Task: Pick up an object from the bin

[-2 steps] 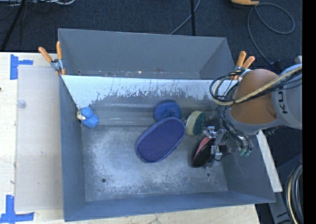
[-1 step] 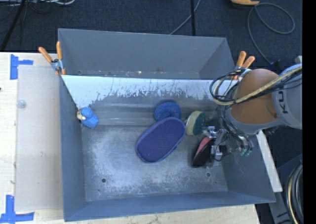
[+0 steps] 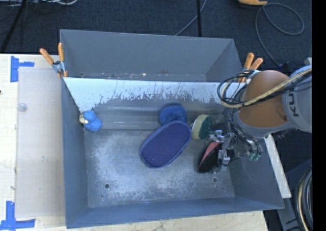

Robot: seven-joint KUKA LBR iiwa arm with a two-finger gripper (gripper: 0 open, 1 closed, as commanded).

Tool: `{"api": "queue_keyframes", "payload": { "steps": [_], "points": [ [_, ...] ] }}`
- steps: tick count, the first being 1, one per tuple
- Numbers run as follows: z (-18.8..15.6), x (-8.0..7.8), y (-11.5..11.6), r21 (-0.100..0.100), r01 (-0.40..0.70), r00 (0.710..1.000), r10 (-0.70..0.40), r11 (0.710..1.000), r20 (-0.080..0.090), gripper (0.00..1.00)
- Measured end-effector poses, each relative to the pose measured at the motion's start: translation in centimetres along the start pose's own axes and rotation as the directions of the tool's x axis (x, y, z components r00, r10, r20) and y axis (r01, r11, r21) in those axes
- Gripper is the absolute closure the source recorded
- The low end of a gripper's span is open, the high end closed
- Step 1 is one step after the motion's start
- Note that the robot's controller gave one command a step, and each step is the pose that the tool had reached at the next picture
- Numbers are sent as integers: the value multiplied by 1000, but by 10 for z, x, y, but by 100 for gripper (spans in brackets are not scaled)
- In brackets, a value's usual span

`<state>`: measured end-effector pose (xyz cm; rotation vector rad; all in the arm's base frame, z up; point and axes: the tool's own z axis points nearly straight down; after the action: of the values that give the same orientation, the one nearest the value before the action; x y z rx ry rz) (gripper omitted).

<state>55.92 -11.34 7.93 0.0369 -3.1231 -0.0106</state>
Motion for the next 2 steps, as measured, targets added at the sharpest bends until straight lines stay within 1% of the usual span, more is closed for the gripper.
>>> {"api": "queue_keyframes", "payload": {
  "steps": [1, 2],
  "points": [
    [-16, 1, 0, 1, -1, 1000, 1, 1000, 4, 100],
    [-33, 1, 0, 0, 0, 1000, 0, 1000, 3, 100]
  ]
}}
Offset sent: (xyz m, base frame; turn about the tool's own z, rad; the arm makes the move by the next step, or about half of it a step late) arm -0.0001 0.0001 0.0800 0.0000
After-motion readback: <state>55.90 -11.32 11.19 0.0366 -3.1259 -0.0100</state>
